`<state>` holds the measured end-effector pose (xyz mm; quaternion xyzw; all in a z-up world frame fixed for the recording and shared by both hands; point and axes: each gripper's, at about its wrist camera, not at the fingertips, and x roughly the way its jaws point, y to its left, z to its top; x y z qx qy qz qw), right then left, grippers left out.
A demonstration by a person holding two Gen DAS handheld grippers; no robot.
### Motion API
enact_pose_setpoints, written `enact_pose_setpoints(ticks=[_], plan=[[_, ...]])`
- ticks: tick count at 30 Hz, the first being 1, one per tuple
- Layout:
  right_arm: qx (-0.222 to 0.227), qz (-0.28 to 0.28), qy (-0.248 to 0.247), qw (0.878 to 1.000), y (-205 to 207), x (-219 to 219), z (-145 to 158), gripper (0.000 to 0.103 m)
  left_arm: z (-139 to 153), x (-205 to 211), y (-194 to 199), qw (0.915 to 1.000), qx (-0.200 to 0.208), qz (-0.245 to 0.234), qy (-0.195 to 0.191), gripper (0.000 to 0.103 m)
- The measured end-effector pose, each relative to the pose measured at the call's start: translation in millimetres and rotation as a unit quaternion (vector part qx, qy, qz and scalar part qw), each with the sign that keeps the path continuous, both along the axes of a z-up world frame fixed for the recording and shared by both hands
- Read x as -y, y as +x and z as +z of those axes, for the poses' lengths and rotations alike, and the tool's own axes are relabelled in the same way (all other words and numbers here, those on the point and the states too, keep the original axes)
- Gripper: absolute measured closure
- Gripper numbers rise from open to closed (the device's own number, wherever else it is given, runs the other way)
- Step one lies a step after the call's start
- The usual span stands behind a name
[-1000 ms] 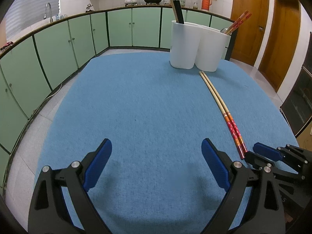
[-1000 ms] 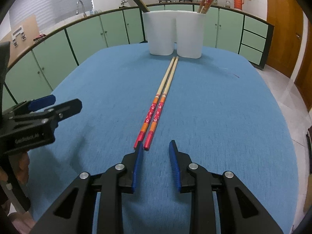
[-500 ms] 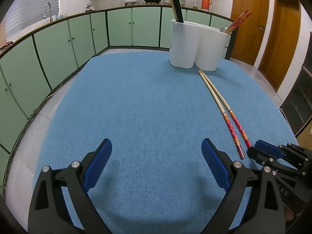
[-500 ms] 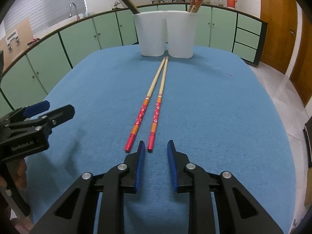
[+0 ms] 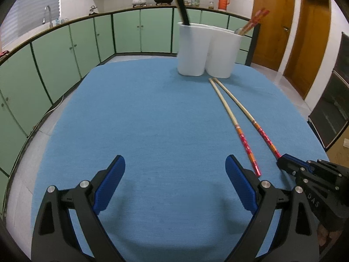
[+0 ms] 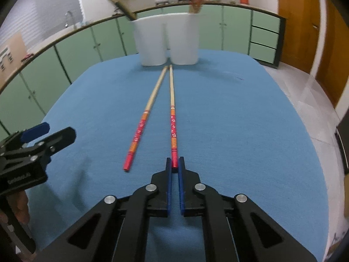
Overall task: Organize utensils
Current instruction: 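Grasp a red-patterned chopstick with the left tool while the right grasps another, then lift both red-patterned chopsticks and lower them into the white holder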
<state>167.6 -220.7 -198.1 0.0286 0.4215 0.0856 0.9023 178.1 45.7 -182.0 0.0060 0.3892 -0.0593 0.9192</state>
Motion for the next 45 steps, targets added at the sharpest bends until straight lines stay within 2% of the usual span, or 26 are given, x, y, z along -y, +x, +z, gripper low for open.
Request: enact_pose_setpoints(ticks=[5,8,10,13,18,25,27,28,29,30,32,38,45], plan=[[-0.004,-0.03,0.007,1.0,-5.4,25.5,-2.1,0.098,-0.5,23.4,-2.9,0.9996,-0.004,-0.025,-0.009,0.014],[-0.003,-0.04,0.011,0.999,-7.0,35.4,-1.8,0.098,-3.8,41.8,-4.4,0.9987,-0.016,-0.047,-0.014,0.025],[-0.003,-0.042,0.014,0.999,-7.0,39.0,-1.9,0.098,-7.6,50.3,-4.9,0.9982,-0.024,-0.052,-0.017,0.025],[-0.002,-0.041,0.018,0.999,-7.8,40.0,-2.4,0.098,-12.5,59.0,-5.4,0.9975,-0.034,-0.058,-0.022,0.031],[-0.002,-0.036,0.027,0.999,-10.1,42.2,-3.1,0.098,-21.0,67.5,-2.1,0.9965,-0.052,-0.062,-0.022,0.046],[-0.001,-0.031,0.037,0.999,-11.7,46.5,-5.1,0.098,-27.1,76.6,1.3,0.9964,-0.054,-0.061,-0.022,0.049],[0.0,-0.03,0.039,0.999,-11.4,46.8,-5.5,0.098,-26.8,77.3,3.4,0.9966,-0.053,-0.061,-0.019,0.063],[0.0,-0.03,0.04,0.999,-11.0,47.4,-5.5,0.098,-26.6,77.6,3.6,0.9966,-0.053,-0.061,-0.018,0.066],[0.0,-0.029,0.04,0.999,-10.7,47.6,-5.5,0.098,-26.0,76.4,2.9,0.9965,-0.052,-0.062,-0.019,0.074],[0.0,-0.029,0.041,0.999,-10.4,47.8,-5.5,0.098,-25.9,76.6,2.8,0.9966,-0.051,-0.062,-0.018,0.087],[0.0,-0.028,0.043,0.999,-10.9,46.9,-5.6,0.098,-26.4,74.6,3.4,0.9964,-0.053,-0.061,-0.024,0.098],[0.003,-0.027,0.049,0.998,-13.2,49.2,-6.3,0.097,-26.3,73.5,1.2,0.9965,-0.051,-0.062,-0.026,0.098],[0.005,-0.026,0.035,0.999,-13.1,46.8,-8.1,0.097,-27.2,74.4,1.1,0.9967,-0.05,-0.058,-0.024,0.098]])
